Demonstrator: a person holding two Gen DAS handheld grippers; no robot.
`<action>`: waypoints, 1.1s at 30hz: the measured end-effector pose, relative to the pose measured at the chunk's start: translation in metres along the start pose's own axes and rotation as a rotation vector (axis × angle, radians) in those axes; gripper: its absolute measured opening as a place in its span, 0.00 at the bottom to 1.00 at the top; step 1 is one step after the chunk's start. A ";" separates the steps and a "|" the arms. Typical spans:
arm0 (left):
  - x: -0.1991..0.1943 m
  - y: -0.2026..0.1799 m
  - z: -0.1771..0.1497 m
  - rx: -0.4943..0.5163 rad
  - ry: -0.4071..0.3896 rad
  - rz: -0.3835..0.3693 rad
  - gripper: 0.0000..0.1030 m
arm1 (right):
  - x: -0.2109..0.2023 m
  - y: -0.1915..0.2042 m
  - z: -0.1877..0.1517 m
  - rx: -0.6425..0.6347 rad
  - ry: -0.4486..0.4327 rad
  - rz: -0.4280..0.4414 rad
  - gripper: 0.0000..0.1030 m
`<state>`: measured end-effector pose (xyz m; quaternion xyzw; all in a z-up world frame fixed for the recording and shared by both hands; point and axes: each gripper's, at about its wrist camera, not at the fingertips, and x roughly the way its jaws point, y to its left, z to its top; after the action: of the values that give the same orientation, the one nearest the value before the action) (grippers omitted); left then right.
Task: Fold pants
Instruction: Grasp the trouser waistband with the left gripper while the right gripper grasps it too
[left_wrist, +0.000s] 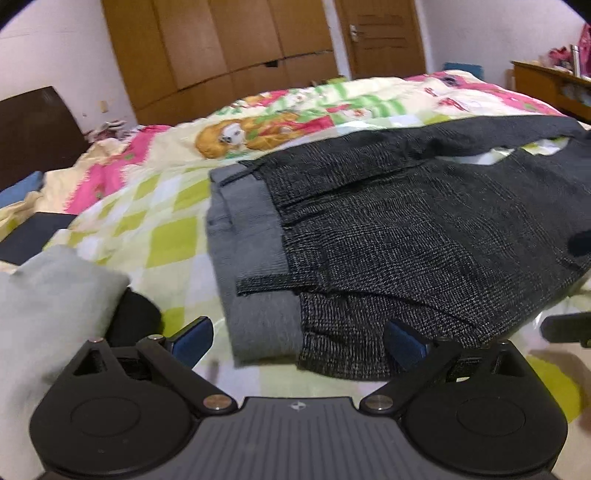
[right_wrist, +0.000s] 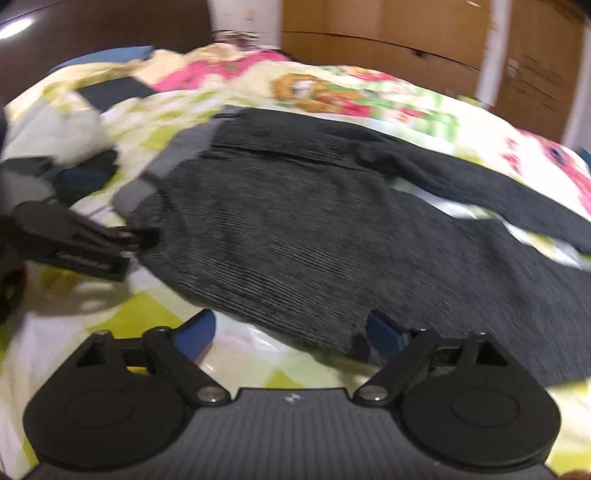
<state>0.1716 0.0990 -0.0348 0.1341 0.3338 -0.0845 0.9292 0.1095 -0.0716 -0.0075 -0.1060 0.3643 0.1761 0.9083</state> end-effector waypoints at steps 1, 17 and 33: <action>0.002 0.002 0.001 0.000 0.011 -0.015 1.00 | 0.003 0.003 0.002 -0.040 0.003 0.005 0.83; 0.000 0.030 -0.003 0.015 0.055 -0.125 0.79 | 0.031 0.021 0.017 -0.324 0.031 0.096 0.65; -0.007 0.048 0.000 -0.090 0.079 -0.190 0.61 | 0.033 0.027 0.025 -0.286 0.072 0.137 0.24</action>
<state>0.1782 0.1447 -0.0215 0.0634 0.3849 -0.1516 0.9082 0.1367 -0.0306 -0.0144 -0.2154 0.3740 0.2840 0.8562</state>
